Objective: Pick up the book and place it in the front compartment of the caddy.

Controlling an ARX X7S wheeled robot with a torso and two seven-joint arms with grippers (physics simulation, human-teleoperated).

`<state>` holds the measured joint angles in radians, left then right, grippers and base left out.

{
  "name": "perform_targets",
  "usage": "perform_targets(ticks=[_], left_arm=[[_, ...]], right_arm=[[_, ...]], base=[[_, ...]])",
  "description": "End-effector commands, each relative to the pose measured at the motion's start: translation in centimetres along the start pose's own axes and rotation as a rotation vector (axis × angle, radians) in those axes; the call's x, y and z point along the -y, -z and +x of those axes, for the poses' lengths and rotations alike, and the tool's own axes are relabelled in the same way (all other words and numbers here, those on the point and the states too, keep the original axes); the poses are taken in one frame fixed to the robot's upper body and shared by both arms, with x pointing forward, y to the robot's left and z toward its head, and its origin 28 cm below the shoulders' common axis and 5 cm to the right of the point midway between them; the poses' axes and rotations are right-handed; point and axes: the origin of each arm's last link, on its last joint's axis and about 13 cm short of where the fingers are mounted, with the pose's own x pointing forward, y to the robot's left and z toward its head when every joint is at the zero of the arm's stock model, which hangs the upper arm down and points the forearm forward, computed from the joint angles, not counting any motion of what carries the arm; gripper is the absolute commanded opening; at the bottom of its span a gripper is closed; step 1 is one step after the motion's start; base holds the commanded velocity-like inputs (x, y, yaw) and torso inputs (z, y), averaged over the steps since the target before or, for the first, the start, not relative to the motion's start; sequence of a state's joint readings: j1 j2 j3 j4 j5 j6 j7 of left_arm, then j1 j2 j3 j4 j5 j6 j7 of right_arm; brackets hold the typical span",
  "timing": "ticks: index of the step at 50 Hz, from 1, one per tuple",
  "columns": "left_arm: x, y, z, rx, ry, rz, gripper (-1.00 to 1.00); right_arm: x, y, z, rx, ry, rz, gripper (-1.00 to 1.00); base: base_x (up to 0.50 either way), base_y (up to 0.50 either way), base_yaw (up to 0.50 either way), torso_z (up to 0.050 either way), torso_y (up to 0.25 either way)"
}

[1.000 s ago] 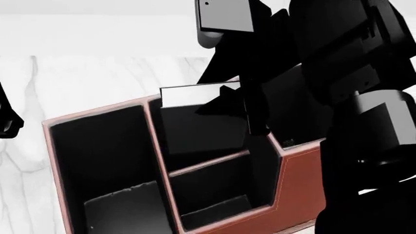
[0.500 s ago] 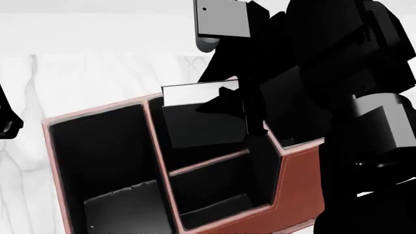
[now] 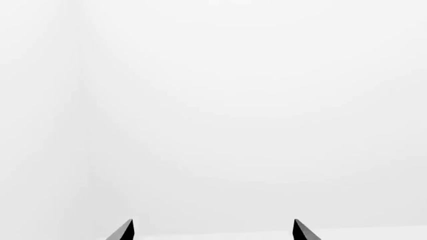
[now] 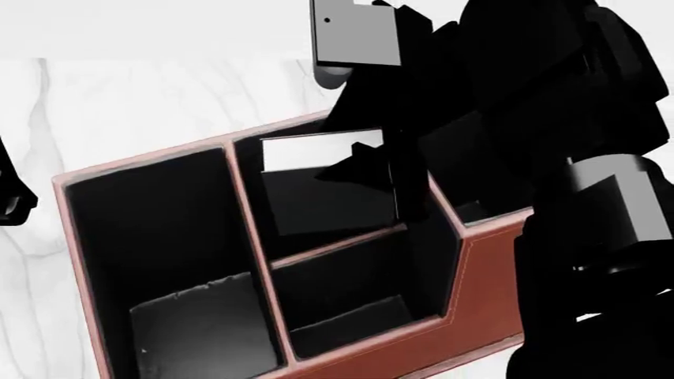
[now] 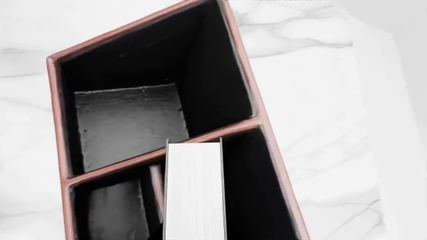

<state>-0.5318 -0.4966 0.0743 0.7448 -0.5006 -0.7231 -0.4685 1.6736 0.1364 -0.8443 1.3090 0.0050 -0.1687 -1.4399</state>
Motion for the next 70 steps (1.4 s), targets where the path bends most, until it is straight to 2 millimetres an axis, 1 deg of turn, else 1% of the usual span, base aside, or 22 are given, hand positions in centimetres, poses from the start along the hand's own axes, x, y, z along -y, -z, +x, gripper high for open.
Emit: perform_targets(ticks=[1,13,19,45,67,68,70], left_arm=[[-0.2,-0.1,0.1,0.017,-0.010,-0.022,1.00],[-0.2,0.0,0.1,0.014,-0.011,-0.023,1.00],[-0.2,0.0,0.1,0.013,-0.011,-0.022,1.00],[-0.3,-0.1,0.1,0.016,-0.013,-0.022,1.00],[-0.4,0.0,0.0,0.013,-0.017,-0.024,1.00],[-0.4,0.0,0.0,0.012,-0.017,-0.024,1.00],[-0.4,0.0,0.0,0.012,-0.017,-0.024,1.00]], right_arm=[[0.3,-0.9,0.1,0.081,0.021,-0.026,-1.00],[0.3,-1.0,0.4,0.074,0.042,-0.047,-1.00],[0.3,-1.1,0.6,0.039,0.062,-0.057,-1.00],[0.2,-1.3,1.5,0.033,0.063,-0.068,-1.00],[0.0,-0.8,1.9,0.021,0.046,0.006,-1.00],[0.0,-0.8,1.9,0.015,0.050,0.015,1.00],[0.0,-0.8,2.0,0.015,0.044,0.012,1.00]], base=[[0.00,0.00,0.00,0.000,0.000],[0.00,0.00,0.00,0.000,0.000],[0.00,0.00,0.00,0.000,0.003],[0.00,0.00,0.00,0.000,0.001],[0.00,0.00,0.00,0.000,0.001],[0.00,0.00,0.00,0.000,0.000],[0.00,0.00,0.00,0.000,0.005]])
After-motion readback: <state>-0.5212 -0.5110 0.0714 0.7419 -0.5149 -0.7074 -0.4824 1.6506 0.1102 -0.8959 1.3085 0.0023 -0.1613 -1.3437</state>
